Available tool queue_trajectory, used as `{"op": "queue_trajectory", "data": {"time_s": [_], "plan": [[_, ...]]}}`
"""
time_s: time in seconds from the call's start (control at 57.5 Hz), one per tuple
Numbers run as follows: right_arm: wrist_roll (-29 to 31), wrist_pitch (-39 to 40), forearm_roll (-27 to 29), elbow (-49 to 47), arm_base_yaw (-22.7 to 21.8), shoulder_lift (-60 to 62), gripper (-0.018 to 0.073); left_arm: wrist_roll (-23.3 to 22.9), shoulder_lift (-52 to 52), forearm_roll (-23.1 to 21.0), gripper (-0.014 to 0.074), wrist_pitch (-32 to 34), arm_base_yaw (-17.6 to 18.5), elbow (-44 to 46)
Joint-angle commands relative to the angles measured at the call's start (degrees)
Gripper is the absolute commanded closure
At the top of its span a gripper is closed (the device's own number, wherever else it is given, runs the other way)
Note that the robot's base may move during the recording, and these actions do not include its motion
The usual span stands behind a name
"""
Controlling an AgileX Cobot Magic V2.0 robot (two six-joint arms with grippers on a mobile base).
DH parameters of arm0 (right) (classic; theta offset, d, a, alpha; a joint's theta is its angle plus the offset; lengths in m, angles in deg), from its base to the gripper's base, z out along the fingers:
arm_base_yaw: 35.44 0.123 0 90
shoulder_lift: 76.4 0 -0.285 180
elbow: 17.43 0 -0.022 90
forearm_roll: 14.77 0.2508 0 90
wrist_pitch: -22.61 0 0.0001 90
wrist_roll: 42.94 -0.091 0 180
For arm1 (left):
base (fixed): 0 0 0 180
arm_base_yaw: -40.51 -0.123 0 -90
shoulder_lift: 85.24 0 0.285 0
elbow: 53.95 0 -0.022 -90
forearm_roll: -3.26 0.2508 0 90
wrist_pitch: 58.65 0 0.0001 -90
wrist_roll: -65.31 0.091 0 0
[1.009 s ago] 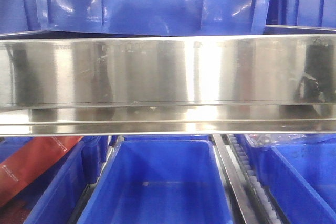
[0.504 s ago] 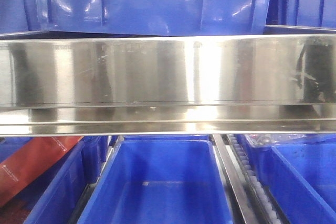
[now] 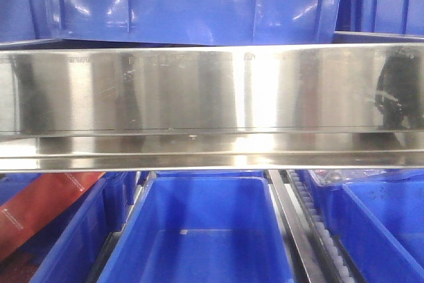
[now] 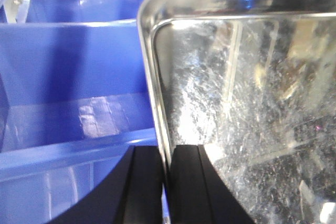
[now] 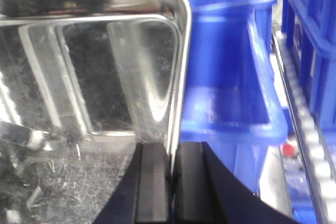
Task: Stack silver trays without gaps
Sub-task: 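Lift the held silver tray up and back off the shelf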
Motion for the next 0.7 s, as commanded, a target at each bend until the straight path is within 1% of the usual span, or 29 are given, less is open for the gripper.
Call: {"op": "queue_trajectory", "data": {"time_s": [0.0,0.678], "plan": [[0.58,4.11,0.45,-0.77,0.37,0.7,0.0638,0.24,0.87,-0.88,0.0585,3.85,0.33,0.38],[0.58,4.11,0.45,-0.77,0.37,0.7,0.0638,0.24,0.87,-0.88,0.0585,3.85,0.33,0.38]]}}
